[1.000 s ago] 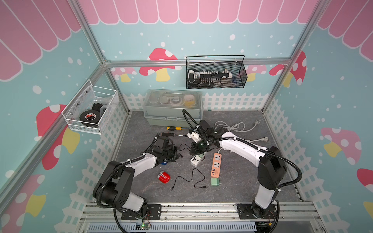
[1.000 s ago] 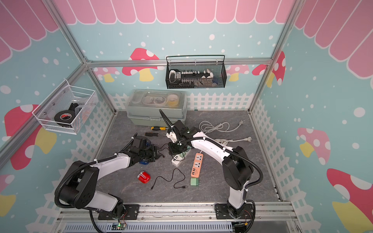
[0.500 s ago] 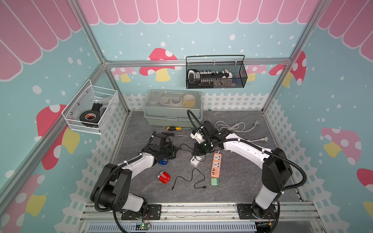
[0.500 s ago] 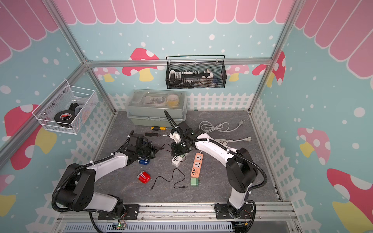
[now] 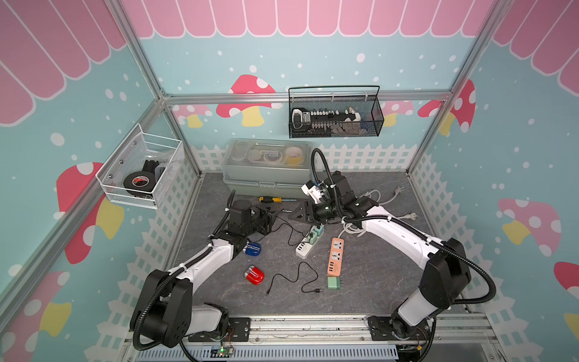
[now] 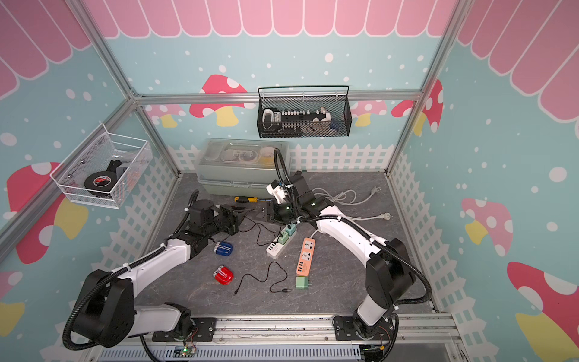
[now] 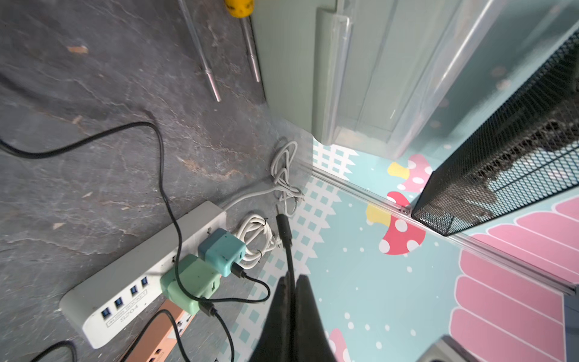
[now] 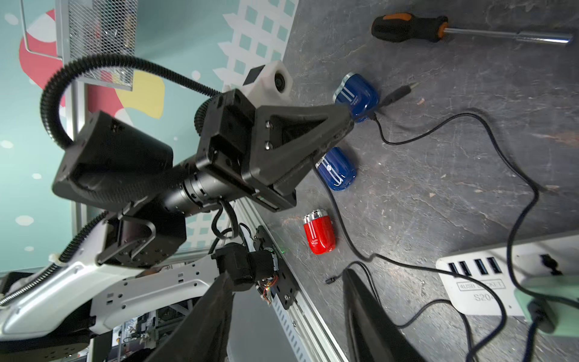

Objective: Charge the electric shaver
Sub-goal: Pick up the charging cable from the center of the board.

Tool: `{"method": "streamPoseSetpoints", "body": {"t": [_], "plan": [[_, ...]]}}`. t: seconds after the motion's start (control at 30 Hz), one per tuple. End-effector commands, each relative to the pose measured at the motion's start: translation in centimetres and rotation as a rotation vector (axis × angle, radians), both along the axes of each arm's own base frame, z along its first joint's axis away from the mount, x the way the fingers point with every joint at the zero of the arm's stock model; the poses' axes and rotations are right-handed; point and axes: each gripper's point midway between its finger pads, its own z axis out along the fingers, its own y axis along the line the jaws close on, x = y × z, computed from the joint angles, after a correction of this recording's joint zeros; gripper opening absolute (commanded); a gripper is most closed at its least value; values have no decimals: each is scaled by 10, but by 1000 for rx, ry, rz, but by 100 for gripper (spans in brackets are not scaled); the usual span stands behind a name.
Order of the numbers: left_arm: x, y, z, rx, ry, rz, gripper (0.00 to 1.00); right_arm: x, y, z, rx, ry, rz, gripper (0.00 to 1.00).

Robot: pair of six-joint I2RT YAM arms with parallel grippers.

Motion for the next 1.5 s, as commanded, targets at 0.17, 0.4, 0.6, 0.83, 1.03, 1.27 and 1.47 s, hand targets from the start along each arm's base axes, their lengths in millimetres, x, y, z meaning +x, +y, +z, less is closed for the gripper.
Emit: {"method": "streamPoseSetpoints", "body": {"t": [0.17,0.4,0.6,0.83,1.03,1.27,1.47], "plan": [[0,-12,17,7,-110,-44,0,11,29,-8,102,101,26,55],[-1,-17,15,-9,-105,-67,0,-1,29,-34,41,126,39,50],[-5,-20,15,-17,-98,-91,0,8,36,-34,54,108,35,44],[-11,-22,14,-21,-88,-108,0,18,42,-27,71,91,30,36],[-11,-23,17,-33,-93,-140,1,8,40,-27,69,89,85,0],[-10,-14,12,33,-50,-281,51,-44,16,-26,37,35,327,0],[-24,-26,3,68,5,-465,55,-56,2,-18,78,-14,404,0]]}}
